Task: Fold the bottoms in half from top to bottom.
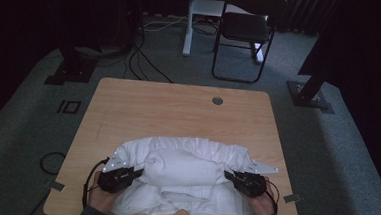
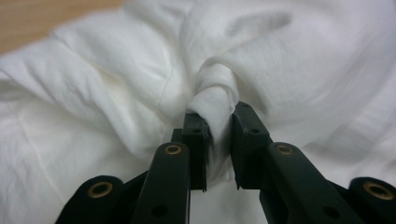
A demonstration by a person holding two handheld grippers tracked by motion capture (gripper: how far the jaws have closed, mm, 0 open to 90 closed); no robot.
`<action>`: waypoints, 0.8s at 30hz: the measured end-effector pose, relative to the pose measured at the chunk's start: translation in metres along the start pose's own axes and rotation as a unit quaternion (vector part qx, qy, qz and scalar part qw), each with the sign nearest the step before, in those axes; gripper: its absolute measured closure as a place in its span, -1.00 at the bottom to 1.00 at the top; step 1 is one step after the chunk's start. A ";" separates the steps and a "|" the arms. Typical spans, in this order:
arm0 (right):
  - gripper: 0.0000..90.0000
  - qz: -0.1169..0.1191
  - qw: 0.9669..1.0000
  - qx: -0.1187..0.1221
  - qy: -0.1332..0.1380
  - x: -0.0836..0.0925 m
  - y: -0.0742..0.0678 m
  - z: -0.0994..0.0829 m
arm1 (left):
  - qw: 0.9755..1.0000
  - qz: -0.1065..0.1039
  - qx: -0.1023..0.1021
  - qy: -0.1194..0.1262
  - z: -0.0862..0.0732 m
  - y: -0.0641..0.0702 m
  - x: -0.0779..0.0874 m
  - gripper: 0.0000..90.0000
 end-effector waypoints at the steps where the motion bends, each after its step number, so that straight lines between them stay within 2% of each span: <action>1: 0.79 0.002 1.000 0.001 -0.005 -0.001 -0.001 -0.003 | 1.000 0.007 -0.008 -0.009 -0.002 0.001 -0.003 0.73; 2: 0.79 0.003 1.000 0.004 -0.009 -0.002 -0.002 -0.005 | 1.000 0.014 -0.013 -0.020 -0.004 0.002 -0.007 0.73; 6: 0.79 0.008 0.999 0.018 -0.042 -0.011 -0.007 -0.014 | 0.999 0.023 -0.013 -0.039 -0.007 0.003 -0.017 0.73; 7: 0.79 0.008 0.999 0.018 -0.042 -0.011 -0.007 -0.014 | 0.999 0.024 -0.012 -0.041 -0.007 0.002 -0.019 0.73; 11: 0.78 0.007 0.998 0.020 -0.058 -0.019 -0.007 -0.016 | 0.998 0.041 -0.016 -0.041 -0.006 0.004 -0.023 0.73; 18: 0.78 0.000 0.998 0.024 -0.064 -0.025 -0.004 -0.014 | 0.998 0.049 -0.005 -0.032 -0.003 0.000 -0.028 0.73; 24: 0.79 -0.015 0.998 0.020 -0.064 -0.039 0.006 -0.003 | 0.998 0.055 -0.002 -0.027 0.005 -0.010 -0.035 0.73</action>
Point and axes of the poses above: each handheld gripper's, and its own axes: x roughly backward along the jaws, z roughly out of its top, y roughly to its right, the point moved 4 cm from there along -x, roughly forward along the jaws, and after that the axes turned 10 degrees about -z, right-handed, at the moved point
